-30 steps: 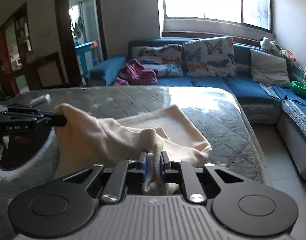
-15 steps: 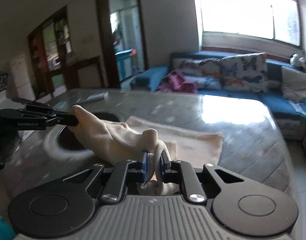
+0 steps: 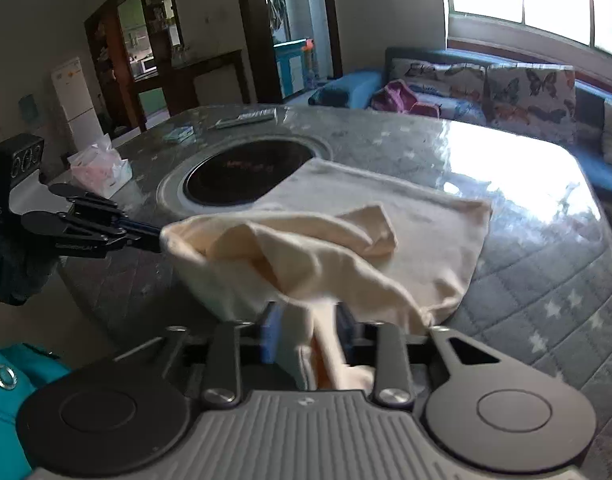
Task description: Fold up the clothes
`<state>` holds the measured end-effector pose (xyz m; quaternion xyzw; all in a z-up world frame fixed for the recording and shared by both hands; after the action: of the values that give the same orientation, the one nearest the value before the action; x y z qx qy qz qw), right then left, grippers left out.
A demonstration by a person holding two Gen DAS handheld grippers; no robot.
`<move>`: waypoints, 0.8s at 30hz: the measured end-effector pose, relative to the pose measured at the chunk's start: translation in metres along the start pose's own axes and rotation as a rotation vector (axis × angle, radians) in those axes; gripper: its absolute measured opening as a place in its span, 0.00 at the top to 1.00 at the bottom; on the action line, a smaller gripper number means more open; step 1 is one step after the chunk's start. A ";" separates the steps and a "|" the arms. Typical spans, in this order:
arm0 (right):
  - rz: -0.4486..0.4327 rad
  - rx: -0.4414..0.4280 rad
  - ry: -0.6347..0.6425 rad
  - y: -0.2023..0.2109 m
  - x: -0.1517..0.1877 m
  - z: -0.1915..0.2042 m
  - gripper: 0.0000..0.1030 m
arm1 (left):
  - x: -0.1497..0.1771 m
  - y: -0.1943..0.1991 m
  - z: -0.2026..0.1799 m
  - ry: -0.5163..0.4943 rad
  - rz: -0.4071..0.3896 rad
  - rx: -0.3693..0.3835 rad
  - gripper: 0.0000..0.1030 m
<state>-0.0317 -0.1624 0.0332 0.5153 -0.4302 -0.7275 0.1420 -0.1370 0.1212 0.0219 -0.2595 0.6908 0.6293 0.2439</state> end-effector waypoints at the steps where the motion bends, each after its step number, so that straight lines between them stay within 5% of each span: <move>1: -0.006 0.006 0.006 -0.002 -0.004 0.001 0.62 | -0.001 0.003 0.002 0.003 -0.012 -0.005 0.68; 11: -0.001 0.061 0.145 -0.054 -0.035 0.030 0.43 | -0.014 0.003 0.017 0.086 -0.091 -0.039 0.43; 24: -0.013 0.116 0.302 -0.106 -0.045 0.059 0.42 | -0.040 -0.029 0.008 0.136 -0.076 -0.053 0.21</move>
<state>-0.0390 -0.0423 -0.0149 0.6289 -0.4419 -0.6165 0.1705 -0.0877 0.1293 0.0264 -0.3342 0.6783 0.6186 0.2132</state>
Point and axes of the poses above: each gripper's, at about its wrist camera, not at the fingertips, and y roughly against the way its jaws point, z to its left, x to its underside, the point moved 3 cm from there along -y, roughly the way its jaws point, and after that the axes turned 9 degrees about z, right-handed, at the moved point
